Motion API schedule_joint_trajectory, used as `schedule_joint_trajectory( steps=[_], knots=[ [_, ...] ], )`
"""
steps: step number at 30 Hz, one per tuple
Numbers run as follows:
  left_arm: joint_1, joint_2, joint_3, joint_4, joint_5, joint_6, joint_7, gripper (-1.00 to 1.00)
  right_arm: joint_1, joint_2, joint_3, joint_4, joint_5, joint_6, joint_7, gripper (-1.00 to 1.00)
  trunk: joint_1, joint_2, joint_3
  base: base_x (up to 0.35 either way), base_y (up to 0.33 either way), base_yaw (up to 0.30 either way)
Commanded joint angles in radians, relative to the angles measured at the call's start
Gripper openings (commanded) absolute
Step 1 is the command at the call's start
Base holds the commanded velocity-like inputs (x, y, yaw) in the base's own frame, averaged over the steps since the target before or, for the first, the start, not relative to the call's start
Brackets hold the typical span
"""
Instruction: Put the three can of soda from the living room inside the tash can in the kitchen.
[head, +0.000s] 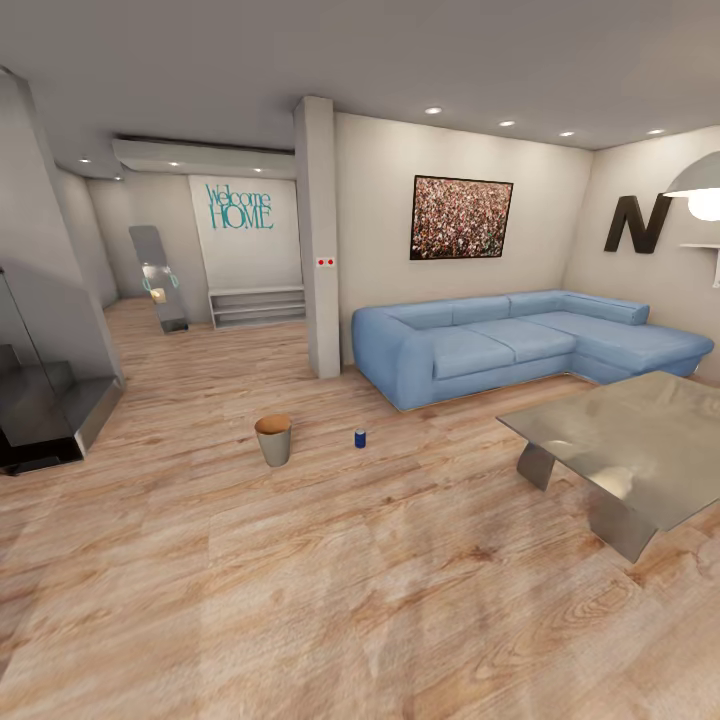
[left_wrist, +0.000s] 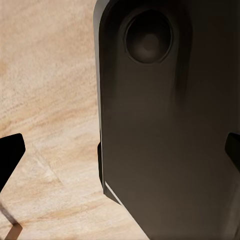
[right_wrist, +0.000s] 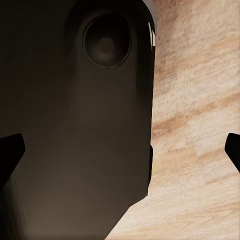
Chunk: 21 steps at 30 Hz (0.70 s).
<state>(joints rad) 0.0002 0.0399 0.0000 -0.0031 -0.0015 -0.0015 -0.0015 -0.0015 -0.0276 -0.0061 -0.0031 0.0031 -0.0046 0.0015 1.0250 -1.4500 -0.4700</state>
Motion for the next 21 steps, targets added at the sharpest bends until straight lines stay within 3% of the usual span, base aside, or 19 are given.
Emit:
schedule_joint_trajectory(
  steps=[1,21],
  knots=[
    [0.0,0.0,0.0,0.0,0.0,0.0,0.0,1.0,0.0,0.0,0.0,0.0,0.0,0.0,0.0,1.0,0.0,0.0,0.0,0.0,0.0,0.0],
    [0.0,0.0,0.0,0.0,0.0,0.0,0.0,1.0,0.0,0.0,0.0,0.0,0.0,0.0,0.0,1.0,0.0,0.0,0.0,0.0,0.0,0.0]
  ],
)
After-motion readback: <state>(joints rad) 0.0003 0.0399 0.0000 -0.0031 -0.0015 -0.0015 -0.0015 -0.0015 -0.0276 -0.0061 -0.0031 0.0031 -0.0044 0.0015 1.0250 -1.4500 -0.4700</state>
